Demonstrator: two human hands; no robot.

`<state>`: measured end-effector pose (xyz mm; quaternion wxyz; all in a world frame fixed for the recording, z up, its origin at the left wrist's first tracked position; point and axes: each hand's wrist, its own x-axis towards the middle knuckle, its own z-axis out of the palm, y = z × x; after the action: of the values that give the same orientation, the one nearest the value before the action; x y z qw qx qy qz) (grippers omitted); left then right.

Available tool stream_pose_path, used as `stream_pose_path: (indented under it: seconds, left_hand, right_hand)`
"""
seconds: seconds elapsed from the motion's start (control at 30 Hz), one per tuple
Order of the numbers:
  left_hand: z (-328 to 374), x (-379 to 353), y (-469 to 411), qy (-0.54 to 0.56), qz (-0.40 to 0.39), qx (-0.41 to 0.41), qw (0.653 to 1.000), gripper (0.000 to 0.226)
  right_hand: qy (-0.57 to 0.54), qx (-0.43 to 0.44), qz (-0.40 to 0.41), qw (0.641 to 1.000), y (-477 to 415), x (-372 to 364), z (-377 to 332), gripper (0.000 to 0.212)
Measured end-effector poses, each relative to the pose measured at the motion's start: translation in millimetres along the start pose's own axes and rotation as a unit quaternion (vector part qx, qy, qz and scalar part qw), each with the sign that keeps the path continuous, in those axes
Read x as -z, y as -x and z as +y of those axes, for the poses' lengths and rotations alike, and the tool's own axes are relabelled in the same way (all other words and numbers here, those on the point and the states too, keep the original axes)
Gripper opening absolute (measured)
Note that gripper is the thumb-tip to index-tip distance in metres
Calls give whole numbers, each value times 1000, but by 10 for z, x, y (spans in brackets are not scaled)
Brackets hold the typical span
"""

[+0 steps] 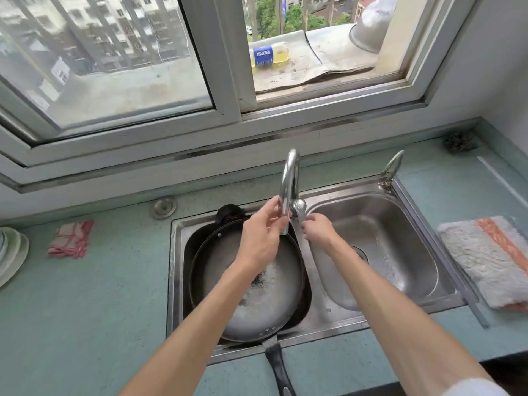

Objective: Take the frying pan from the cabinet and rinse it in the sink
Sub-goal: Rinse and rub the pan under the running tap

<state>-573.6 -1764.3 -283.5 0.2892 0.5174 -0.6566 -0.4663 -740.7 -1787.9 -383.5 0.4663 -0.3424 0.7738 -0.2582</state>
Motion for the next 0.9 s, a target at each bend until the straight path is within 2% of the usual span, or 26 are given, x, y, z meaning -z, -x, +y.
stream_pose_path:
  seconds: [0.1,0.3,0.47,0.63,0.9]
  left_hand:
    - [60,-106,-25,-1,8,-12,1000,35]
    - [103,-234,-14,-23,24,-27,999,34]
    - [107,-149,-9,-7,10,-18,1000,33]
    - [92,-77,-5,2,4,-15,1000,32]
    - [75,-77,6,-10,3,-21,1000,28]
  right_hand:
    - [-35,-17,-23,999,-214,-17,111,44]
    - [-109,-71,-45,990,-130,15,65,38]
    - [-159,-75,-41,984,-171,112,-99,36]
    - [-150,-65,-61,985,-126,175,-204,36]
    - [-155,-46,-94,982,142,135,-121,54]
